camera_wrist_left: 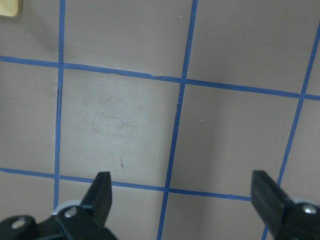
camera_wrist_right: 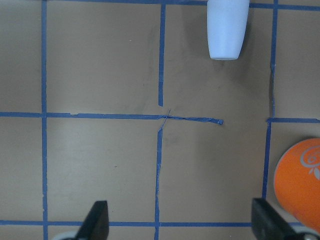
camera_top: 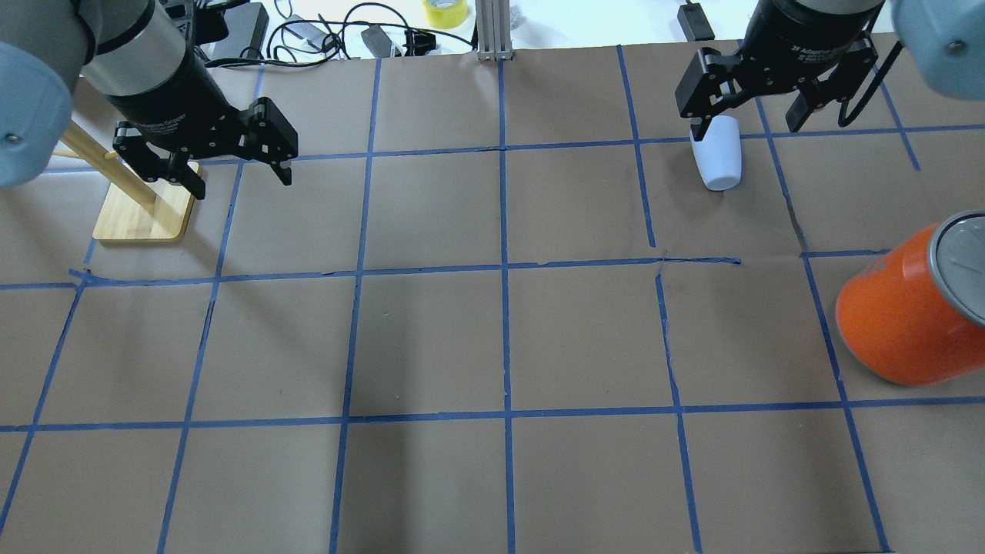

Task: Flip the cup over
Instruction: 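Move the right gripper down over the upright white cup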

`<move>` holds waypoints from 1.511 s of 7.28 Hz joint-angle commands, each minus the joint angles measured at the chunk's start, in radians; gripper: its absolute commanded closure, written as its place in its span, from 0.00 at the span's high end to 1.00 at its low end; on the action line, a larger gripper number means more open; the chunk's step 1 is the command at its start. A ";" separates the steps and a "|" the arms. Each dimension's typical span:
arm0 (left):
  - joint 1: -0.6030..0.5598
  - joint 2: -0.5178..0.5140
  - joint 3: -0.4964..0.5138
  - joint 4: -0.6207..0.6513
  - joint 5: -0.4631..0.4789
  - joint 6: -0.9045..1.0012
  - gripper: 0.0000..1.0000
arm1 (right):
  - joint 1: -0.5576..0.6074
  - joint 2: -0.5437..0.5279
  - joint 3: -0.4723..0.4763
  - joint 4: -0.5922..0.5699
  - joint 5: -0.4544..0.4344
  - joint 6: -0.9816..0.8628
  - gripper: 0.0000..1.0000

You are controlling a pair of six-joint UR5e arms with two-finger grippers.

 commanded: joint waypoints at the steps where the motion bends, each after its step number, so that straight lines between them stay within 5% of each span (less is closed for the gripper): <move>1: -0.001 -0.002 0.000 0.000 0.000 0.000 1.00 | -0.001 0.000 0.004 -0.006 -0.004 0.002 1.00; 7: -0.001 -0.001 -0.012 0.005 0.001 0.002 1.00 | -0.122 0.039 -0.025 -0.018 0.016 -0.022 1.00; 11: -0.001 -0.004 -0.012 0.006 0.002 0.000 1.00 | -0.133 0.402 -0.133 -0.294 0.013 -0.036 1.00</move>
